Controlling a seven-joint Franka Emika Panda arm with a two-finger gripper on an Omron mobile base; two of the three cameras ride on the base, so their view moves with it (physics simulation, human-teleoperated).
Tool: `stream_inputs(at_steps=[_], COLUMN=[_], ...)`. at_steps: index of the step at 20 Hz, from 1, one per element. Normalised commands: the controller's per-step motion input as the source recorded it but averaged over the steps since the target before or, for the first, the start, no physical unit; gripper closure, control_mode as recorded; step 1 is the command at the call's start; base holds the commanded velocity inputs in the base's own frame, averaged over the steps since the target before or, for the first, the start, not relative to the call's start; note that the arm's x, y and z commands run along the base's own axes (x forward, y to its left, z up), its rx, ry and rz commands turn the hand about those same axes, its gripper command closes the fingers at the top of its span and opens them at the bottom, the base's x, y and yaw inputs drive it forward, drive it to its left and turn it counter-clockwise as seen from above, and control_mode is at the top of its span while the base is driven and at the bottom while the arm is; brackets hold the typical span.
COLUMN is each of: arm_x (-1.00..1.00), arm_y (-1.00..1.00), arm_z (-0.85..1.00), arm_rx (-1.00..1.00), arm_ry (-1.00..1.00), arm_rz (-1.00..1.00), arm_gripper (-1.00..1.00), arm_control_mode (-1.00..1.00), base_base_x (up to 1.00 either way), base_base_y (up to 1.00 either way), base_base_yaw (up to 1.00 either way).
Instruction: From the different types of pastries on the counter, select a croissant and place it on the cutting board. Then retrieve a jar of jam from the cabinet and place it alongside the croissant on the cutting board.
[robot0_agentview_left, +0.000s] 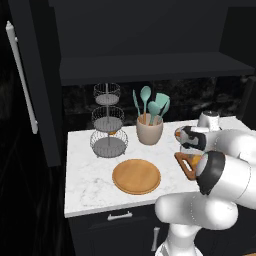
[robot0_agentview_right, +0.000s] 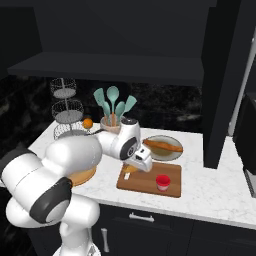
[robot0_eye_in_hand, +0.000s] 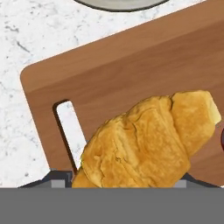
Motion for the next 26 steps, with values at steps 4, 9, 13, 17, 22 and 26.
stream_inputs(at_steps=[4,9,13,17,22,26], arm_x=[0.06,0.05,0.21,0.34,0.37,0.22], arm_y=[-0.43,-0.10,-0.02,0.00,0.00,-0.03], arm_z=[-0.37,-0.04,-0.09,-0.14,-0.15,-0.07], arm_rx=[0.01,0.02,0.00,0.02,0.00,0.02], arm_ry=[0.02,0.00,0.04,0.20,0.27,0.23], arm_rz=[0.00,0.00,0.00,0.00,0.00,0.00], arm_gripper=[1.00,1.00,1.00,1.00,1.00,-1.00], arm_control_mode=[-1.00,-1.00,-1.00,-1.00,-1.00,-1.00], base_base_x=[0.00,0.00,0.00,0.00,0.00,0.00], base_base_y=[0.00,0.00,0.00,0.00,0.00,0.00], base_base_yaw=[0.00,0.00,0.00,0.00,0.00,0.00])
